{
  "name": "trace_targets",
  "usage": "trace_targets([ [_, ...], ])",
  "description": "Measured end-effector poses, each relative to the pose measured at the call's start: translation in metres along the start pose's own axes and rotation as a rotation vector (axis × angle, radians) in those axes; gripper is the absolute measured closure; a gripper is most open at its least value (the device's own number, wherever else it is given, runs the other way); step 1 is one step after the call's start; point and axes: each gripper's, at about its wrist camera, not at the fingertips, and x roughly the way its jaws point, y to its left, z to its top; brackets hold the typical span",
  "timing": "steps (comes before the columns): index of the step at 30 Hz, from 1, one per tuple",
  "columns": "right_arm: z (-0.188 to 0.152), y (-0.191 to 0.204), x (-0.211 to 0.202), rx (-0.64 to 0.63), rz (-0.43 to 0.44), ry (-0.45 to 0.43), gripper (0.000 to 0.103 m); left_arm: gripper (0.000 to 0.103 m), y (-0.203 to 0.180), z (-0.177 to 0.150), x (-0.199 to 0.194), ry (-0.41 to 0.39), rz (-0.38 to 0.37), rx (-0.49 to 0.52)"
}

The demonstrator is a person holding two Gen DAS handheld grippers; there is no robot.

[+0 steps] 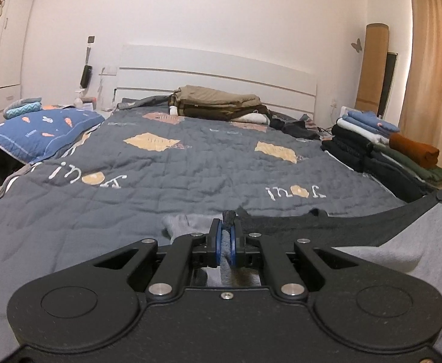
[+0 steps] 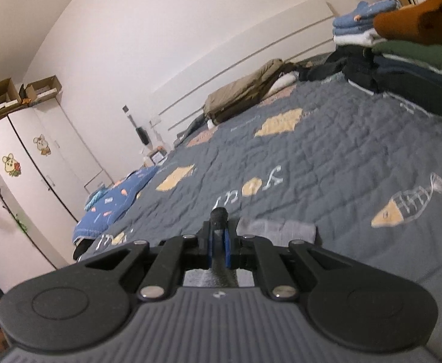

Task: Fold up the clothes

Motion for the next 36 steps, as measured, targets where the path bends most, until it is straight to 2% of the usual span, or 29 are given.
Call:
trace_targets([
  [7,0.018,-0.018,0.040,-0.020,-0.059,0.032,0.096,0.097,0.006,0.022,0.051,0.042,0.031,0.053],
  [14,0.028,-0.038,0.100,-0.050,-0.118,0.099,0.096,0.097,0.007,0.027,0.115,0.102,0.076,0.111],
  [24,0.040,-0.053,0.153,-0.071,-0.149,0.099,0.096,0.097,0.019,0.029,0.181,0.133,0.119,0.100],
  [31,0.018,-0.070,0.191,-0.110,-0.207,0.218,0.096,0.097,0.024,0.007,0.215,0.215,0.133,0.115],
  [36,0.007,-0.082,0.205,-0.132,-0.282,0.260,0.090,0.096,0.029,-0.005,0.227,0.257,0.143,0.105],
])
